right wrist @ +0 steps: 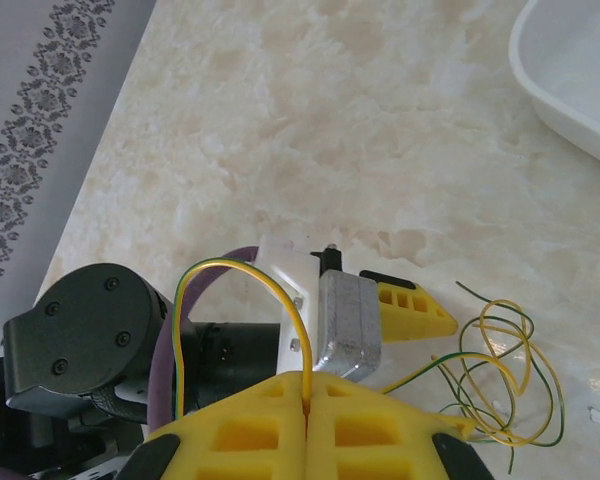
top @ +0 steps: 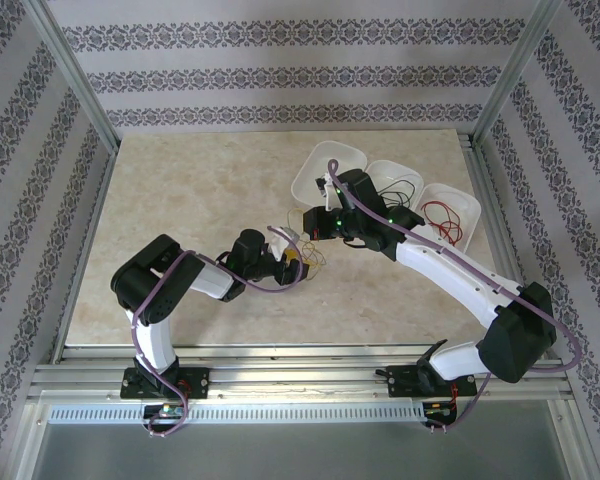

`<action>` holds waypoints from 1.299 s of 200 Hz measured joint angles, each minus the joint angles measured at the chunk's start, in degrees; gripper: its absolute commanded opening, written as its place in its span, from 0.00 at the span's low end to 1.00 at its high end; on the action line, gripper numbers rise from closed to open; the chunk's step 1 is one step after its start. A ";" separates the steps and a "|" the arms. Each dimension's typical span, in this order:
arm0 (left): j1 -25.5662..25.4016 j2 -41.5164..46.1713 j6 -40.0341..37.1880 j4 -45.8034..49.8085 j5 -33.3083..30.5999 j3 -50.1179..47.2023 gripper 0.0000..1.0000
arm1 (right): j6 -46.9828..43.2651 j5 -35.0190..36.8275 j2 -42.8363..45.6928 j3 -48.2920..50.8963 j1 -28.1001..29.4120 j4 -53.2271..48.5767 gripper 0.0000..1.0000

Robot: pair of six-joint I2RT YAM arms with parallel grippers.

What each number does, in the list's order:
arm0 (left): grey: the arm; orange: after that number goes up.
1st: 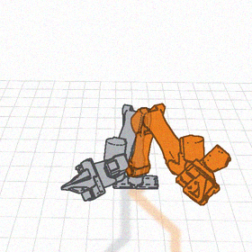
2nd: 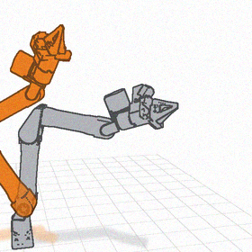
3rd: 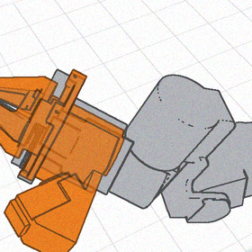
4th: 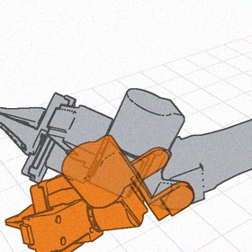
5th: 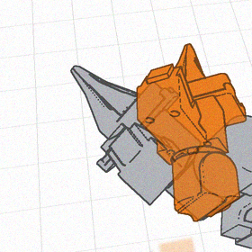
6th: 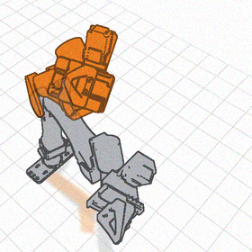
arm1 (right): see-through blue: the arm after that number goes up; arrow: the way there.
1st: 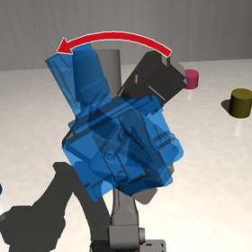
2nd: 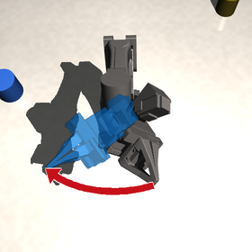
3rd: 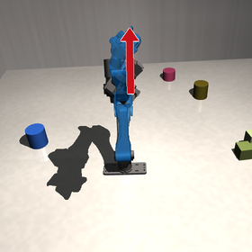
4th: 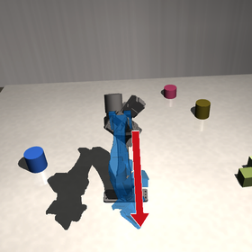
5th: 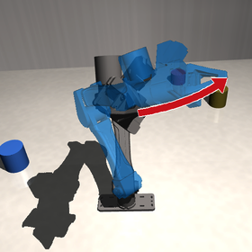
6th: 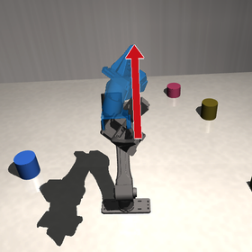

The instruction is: Untangle the cables

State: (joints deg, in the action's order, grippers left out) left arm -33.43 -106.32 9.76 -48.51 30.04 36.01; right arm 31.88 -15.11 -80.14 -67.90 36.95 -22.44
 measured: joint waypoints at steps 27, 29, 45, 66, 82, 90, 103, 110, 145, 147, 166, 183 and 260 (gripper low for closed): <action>-0.46 -1.53 1.42 -1.03 0.68 0.26 0.52 | 0.61 -0.87 -0.17 0.00 0.00 0.87 0.00; -0.48 -1.73 1.46 -1.11 0.72 0.31 0.50 | 0.68 -0.87 -0.17 0.00 0.00 0.92 0.00; -0.59 -3.39 2.54 -1.70 0.90 0.46 0.32 | 0.98 -0.87 -0.15 0.00 0.00 1.29 0.00; -0.66 -3.89 3.52 -2.16 0.04 0.46 0.17 | 1.01 -0.81 -0.13 0.00 0.00 1.25 0.00; -0.66 -3.87 4.20 -2.60 -0.94 0.33 0.10 | 1.01 -0.39 0.35 0.09 -0.31 1.05 0.00; -0.66 -3.72 4.42 -2.71 -1.38 0.11 0.09 | 1.01 -0.20 0.87 0.31 -0.66 1.07 0.00; -0.66 -3.04 4.90 -3.32 -2.12 -0.87 0.08 | 1.01 0.44 2.12 0.96 -1.42 1.03 0.00; -0.66 -2.45 5.29 -3.58 -2.40 -1.64 0.09 | 1.01 0.83 2.89 1.33 -2.03 0.87 0.00; -0.35 0.35 6.71 -4.70 -3.13 -5.49 0.09 | 0.87 3.72 6.49 2.01 -6.01 -0.26 0.00; -0.31 0.52 6.84 -4.70 -3.10 -5.70 0.09 | 0.85 3.85 6.75 2.05 -6.25 -0.39 0.00; 0.22 1.95 7.50 -4.79 -3.30 -7.56 0.08 | 0.74 5.79 9.38 2.71 -8.46 -1.36 0.00; 0.92 2.82 8.02 -4.90 -3.54 -8.87 0.08 | 0.37 7.65 11.93 3.17 -10.32 -2.32 0.00; 2.03 8.41 8.33 -3.52 -5.64 -10.84 0.03 | -3.69 16.48 20.63 3.26 -17.11 -6.97 0.00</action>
State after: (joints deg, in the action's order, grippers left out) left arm -31.40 -97.91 18.09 -52.03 24.40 25.17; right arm 28.18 1.37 -59.51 -64.64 19.84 -29.41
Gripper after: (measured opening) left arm 0.065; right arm 0.065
